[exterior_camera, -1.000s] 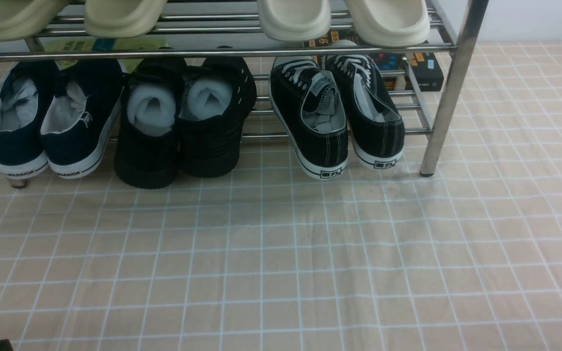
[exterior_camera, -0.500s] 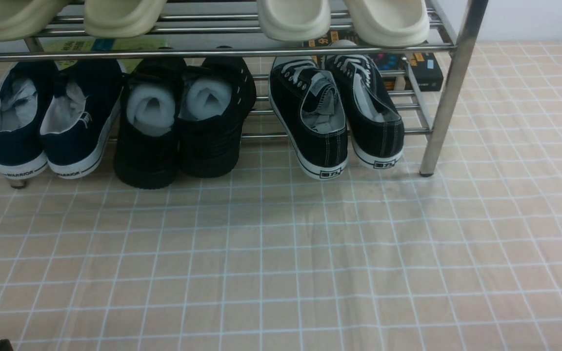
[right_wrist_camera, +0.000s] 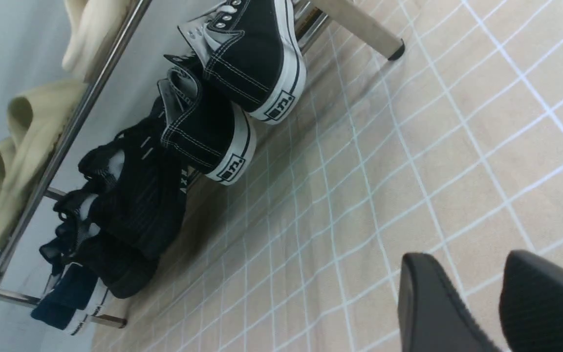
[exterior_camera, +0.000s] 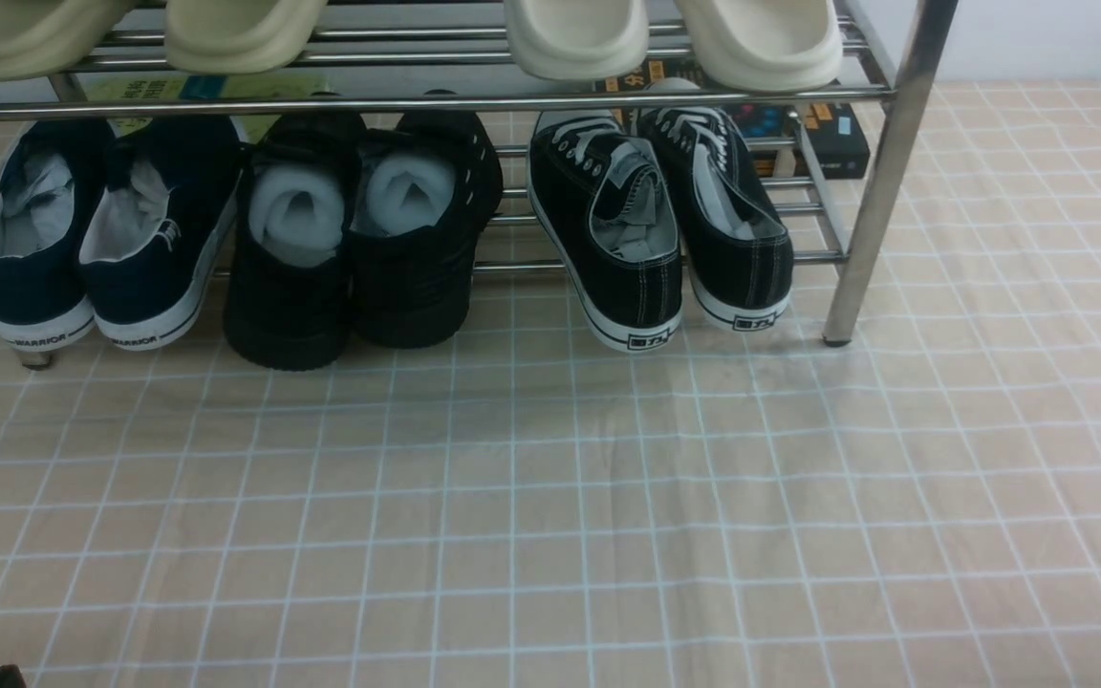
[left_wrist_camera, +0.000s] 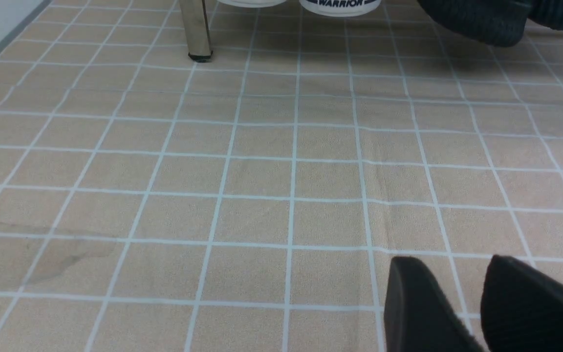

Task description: Take the shoes off the shelf from the light coffee tablecloth by hand.

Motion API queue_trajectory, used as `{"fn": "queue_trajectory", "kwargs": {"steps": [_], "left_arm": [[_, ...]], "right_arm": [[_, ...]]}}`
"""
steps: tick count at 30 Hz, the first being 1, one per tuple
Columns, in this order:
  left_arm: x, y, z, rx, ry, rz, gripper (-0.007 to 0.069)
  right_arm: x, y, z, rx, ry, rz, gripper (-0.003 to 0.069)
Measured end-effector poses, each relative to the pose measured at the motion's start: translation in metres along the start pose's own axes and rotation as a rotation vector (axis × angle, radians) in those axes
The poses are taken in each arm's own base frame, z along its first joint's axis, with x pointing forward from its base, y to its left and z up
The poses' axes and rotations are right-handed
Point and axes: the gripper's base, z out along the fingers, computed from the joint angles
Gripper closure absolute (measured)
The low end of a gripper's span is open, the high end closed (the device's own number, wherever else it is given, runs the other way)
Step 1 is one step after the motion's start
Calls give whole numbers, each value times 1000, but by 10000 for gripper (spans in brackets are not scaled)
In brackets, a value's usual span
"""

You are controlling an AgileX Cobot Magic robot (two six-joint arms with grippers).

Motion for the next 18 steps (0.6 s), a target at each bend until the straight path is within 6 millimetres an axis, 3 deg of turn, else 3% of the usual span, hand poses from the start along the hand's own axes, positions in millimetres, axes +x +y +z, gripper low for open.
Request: {"fn": "queue_trajectory", "kwargs": {"steps": [3, 7, 10, 14, 18], "left_arm": [[0, 0, 0, 0, 0, 0, 384], [0, 0, 0, 0, 0, 0, 384], [0, 0, 0, 0, 0, 0, 384], [0, 0, 0, 0, 0, 0, 384], [0, 0, 0, 0, 0, 0, 384]], "right_arm": [[-6, 10, -3, -28, -19, -81, 497], [-30, 49, -19, -104, -109, -311, 648], [-49, 78, -20, -88, -92, -425, 669], [-61, 99, -4, -28, 85, -438, 660], [-74, 123, 37, 41, 461, -378, 657]]}}
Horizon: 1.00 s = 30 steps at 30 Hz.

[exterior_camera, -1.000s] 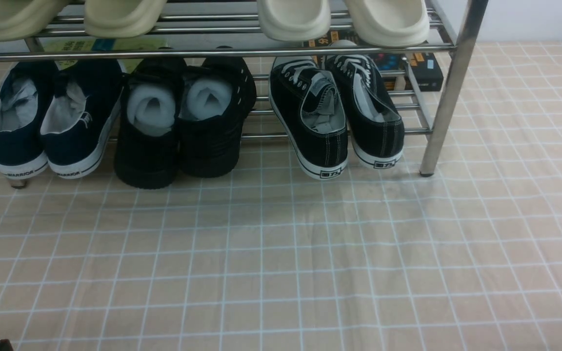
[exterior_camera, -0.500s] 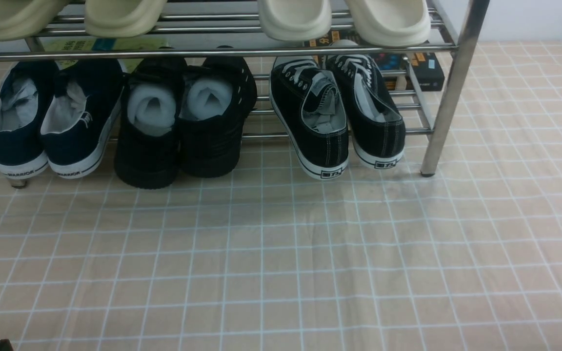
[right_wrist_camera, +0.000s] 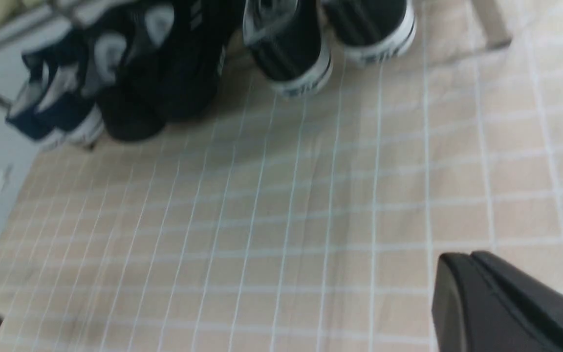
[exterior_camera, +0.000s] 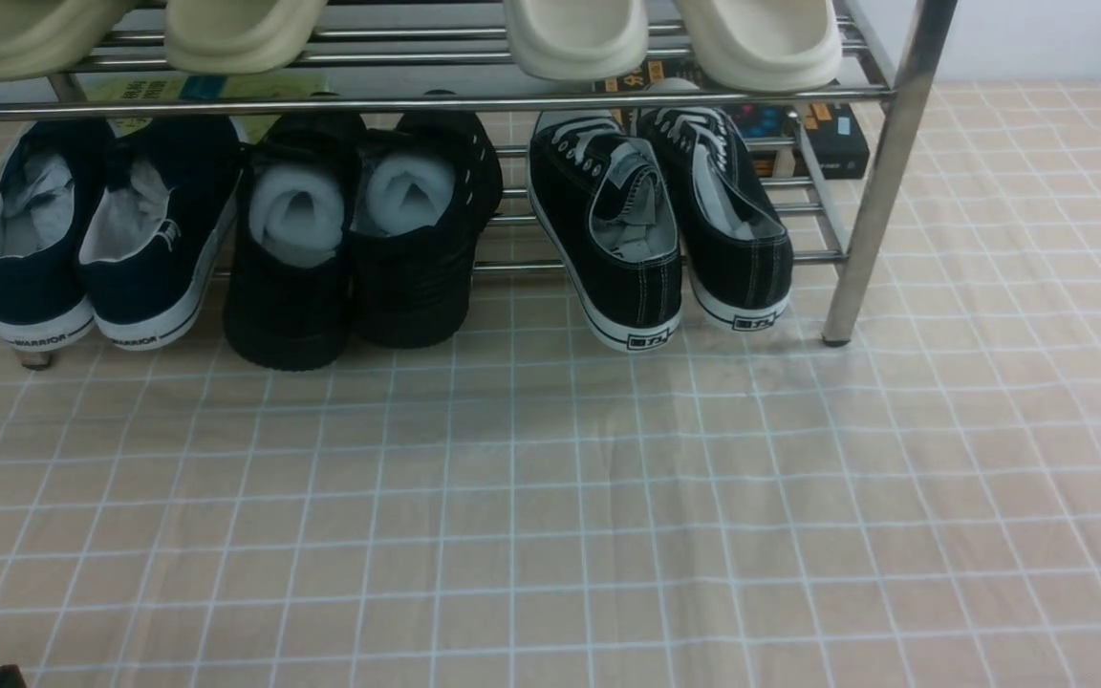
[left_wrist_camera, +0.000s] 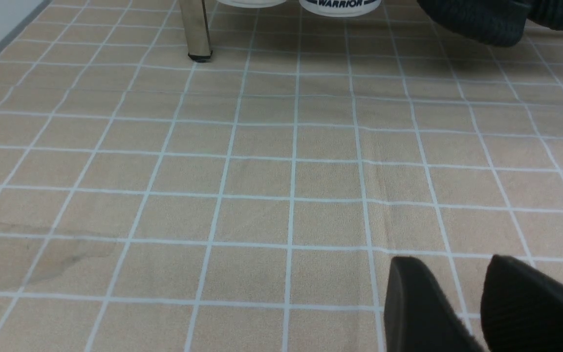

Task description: Take the shoes off the shelf from the light coffee tablecloth by hand.

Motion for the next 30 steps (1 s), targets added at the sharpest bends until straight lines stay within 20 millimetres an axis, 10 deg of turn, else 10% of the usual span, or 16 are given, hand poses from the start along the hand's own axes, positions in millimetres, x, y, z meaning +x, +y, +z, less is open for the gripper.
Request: {"fn": "queue_trajectory", "kwargs": {"steps": [17, 30], "left_arm": [[0, 0, 0, 0, 0, 0, 384], [0, 0, 0, 0, 0, 0, 384]], "right_arm": [[-86, 61, 105, -348, 387, -259, 652], [-104, 119, 239, 69, 506, -543, 615]]}}
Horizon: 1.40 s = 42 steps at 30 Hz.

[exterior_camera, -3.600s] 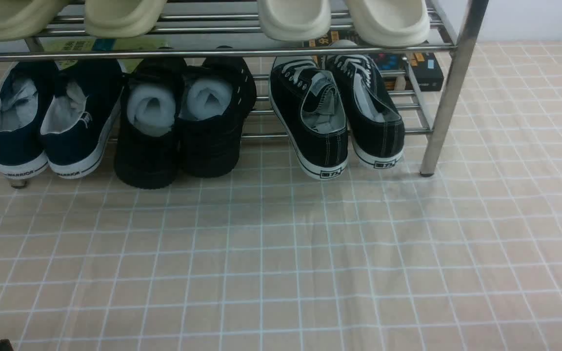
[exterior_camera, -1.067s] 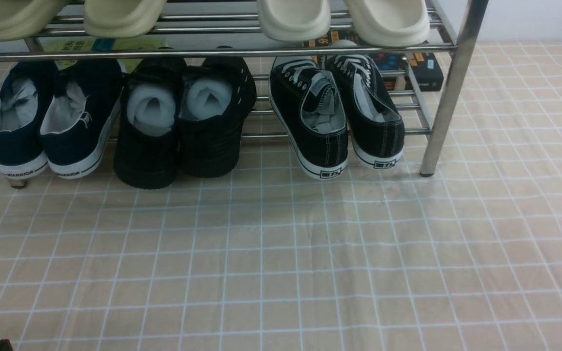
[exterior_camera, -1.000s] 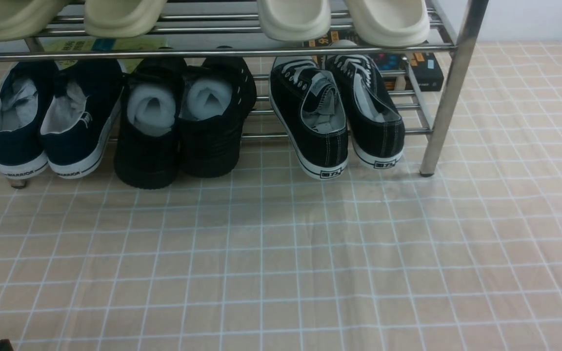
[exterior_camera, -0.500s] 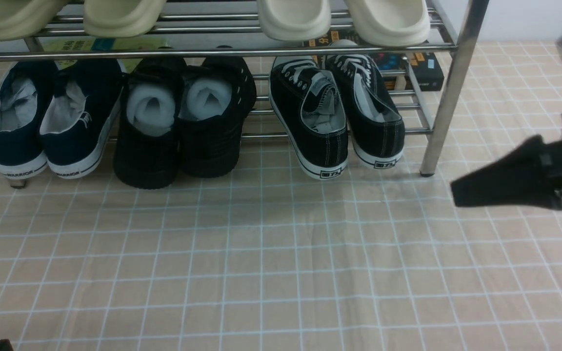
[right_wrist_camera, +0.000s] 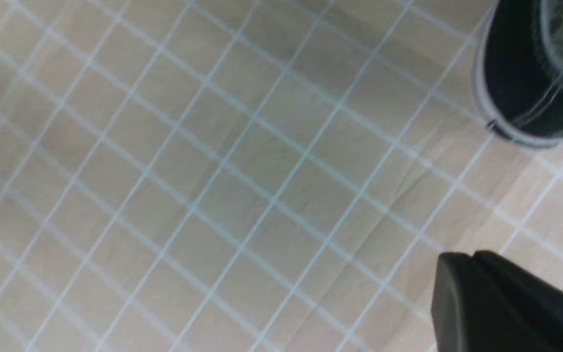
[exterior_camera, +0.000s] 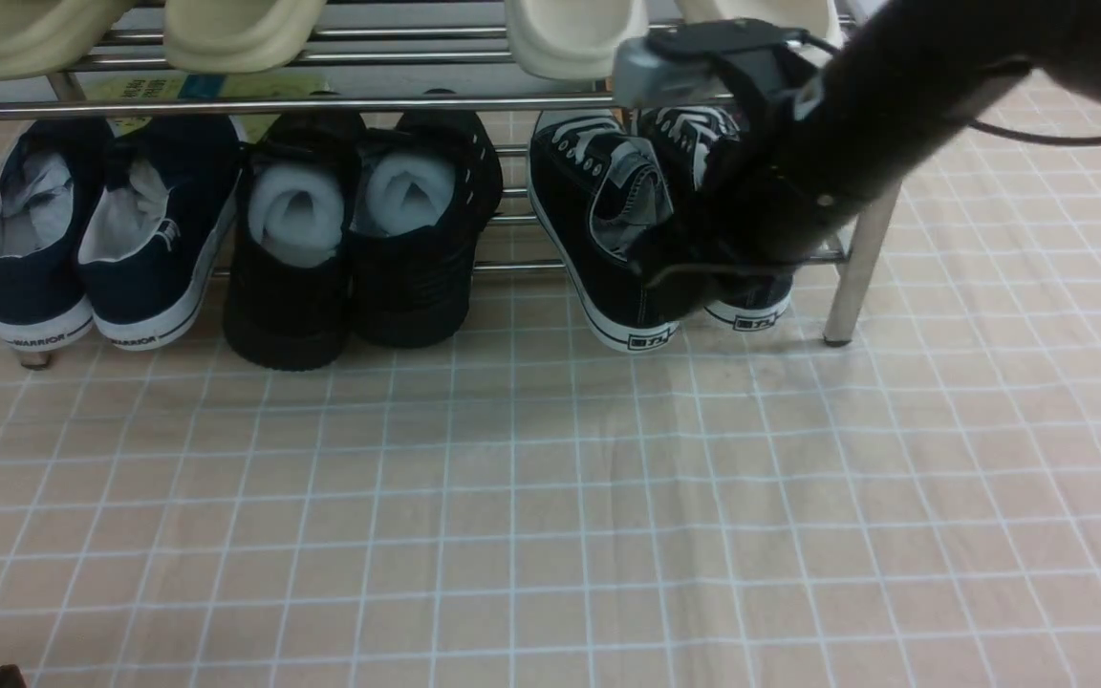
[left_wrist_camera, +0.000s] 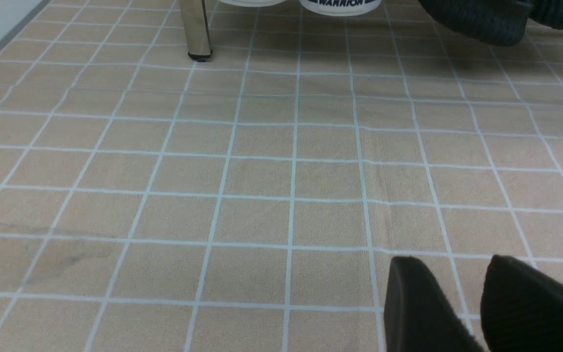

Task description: Take the shoes off the shelf from the light coffee tablecloth by hand.

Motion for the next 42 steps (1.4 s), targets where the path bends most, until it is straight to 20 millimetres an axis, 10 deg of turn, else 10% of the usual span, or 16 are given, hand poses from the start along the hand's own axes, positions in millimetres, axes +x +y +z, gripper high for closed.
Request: {"fn": "queue_trajectory", "kwargs": {"steps": [16, 22, 25, 29, 42], "left_arm": [[0, 0, 0, 0, 0, 0, 386], [0, 0, 0, 0, 0, 0, 386], [0, 0, 0, 0, 0, 0, 386], [0, 0, 0, 0, 0, 0, 386], [0, 0, 0, 0, 0, 0, 386]], "right_arm": [[-50, -18, 91, 282, -130, -96, 304], [-50, -23, 113, 290, -142, -104, 320], [-49, -22, 115, 280, -134, -85, 462], [-46, -13, 104, 249, -93, -44, 655], [-17, 63, -31, 158, 20, -87, 657]]}}
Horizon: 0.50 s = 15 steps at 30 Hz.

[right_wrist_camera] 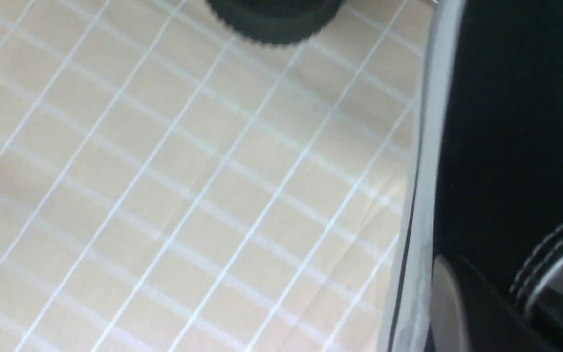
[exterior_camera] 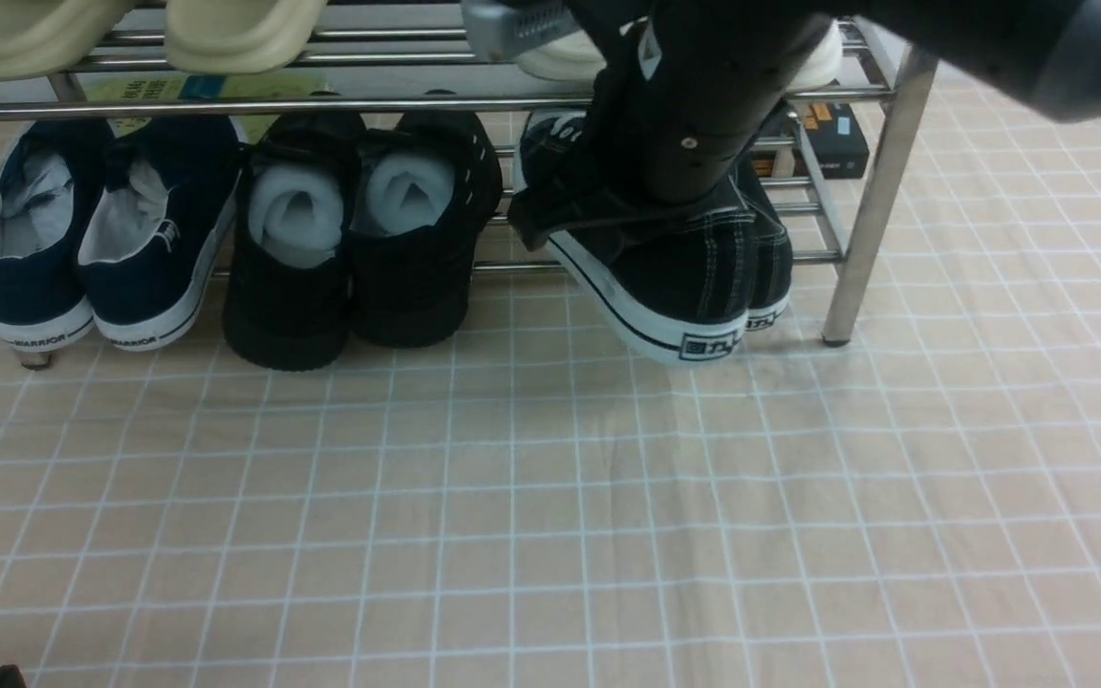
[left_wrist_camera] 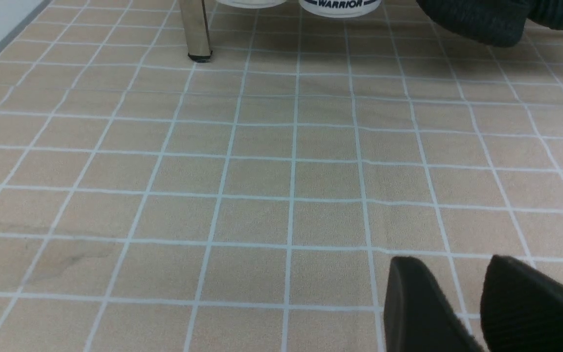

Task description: Take the shoes off the shelf from the light coffee tablecloth by hand.

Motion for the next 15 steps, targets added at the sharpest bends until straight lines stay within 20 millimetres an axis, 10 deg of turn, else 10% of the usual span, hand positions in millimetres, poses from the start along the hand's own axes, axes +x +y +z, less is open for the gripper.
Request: {"fn": "queue_trajectory", "kwargs": {"steps": [8, 15], "left_arm": [[0, 0, 0, 0, 0, 0, 386], [0, 0, 0, 0, 0, 0, 386]], "right_arm": [[18, 15, -15, -35, 20, -33, 655], [76, 33, -18, -72, 165, -40, 652]]}}
